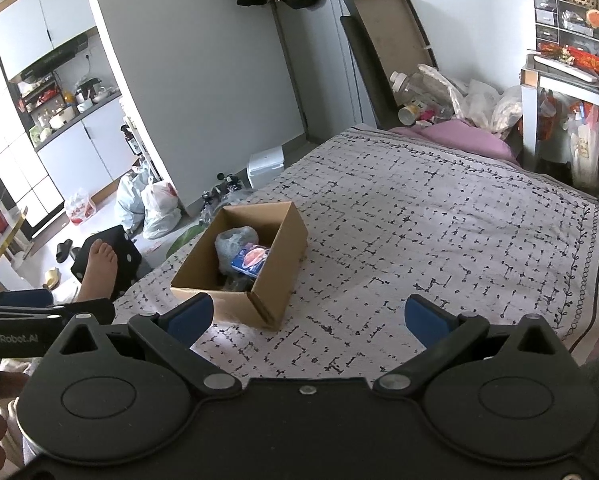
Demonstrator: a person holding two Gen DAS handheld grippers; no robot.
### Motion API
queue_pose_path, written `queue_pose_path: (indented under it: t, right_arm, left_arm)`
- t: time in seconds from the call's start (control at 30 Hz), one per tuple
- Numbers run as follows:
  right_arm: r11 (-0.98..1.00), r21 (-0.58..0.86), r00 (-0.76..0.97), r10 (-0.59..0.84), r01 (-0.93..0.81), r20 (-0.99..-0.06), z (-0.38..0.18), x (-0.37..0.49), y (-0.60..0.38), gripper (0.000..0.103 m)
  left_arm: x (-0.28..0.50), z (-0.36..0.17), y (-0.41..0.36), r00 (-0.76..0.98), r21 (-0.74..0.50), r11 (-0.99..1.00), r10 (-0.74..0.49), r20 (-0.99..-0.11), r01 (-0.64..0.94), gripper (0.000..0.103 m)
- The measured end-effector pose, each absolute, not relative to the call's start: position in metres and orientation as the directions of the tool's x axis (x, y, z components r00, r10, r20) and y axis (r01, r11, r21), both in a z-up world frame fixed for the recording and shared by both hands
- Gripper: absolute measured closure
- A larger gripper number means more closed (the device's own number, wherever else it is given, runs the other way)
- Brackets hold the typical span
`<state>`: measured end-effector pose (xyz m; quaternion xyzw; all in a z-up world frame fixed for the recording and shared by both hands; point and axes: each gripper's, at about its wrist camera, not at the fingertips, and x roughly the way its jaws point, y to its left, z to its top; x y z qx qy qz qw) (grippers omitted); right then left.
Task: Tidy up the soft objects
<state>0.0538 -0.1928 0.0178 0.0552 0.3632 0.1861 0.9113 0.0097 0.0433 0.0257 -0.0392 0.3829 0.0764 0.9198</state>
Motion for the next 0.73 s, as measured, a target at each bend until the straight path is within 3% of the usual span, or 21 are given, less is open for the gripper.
queue_pose_path:
  t: [0.73]
  right_arm:
    - [0.925, 0.241, 0.673, 0.378, -0.292, -0.636, 0.0177, 0.0508, -0.1983, 0.0]
  left_arm:
    - [0.005, 0.0265, 0.0365, 0.718, -0.048, 0.987, 0.078, -0.692, -0.154, 0.001]
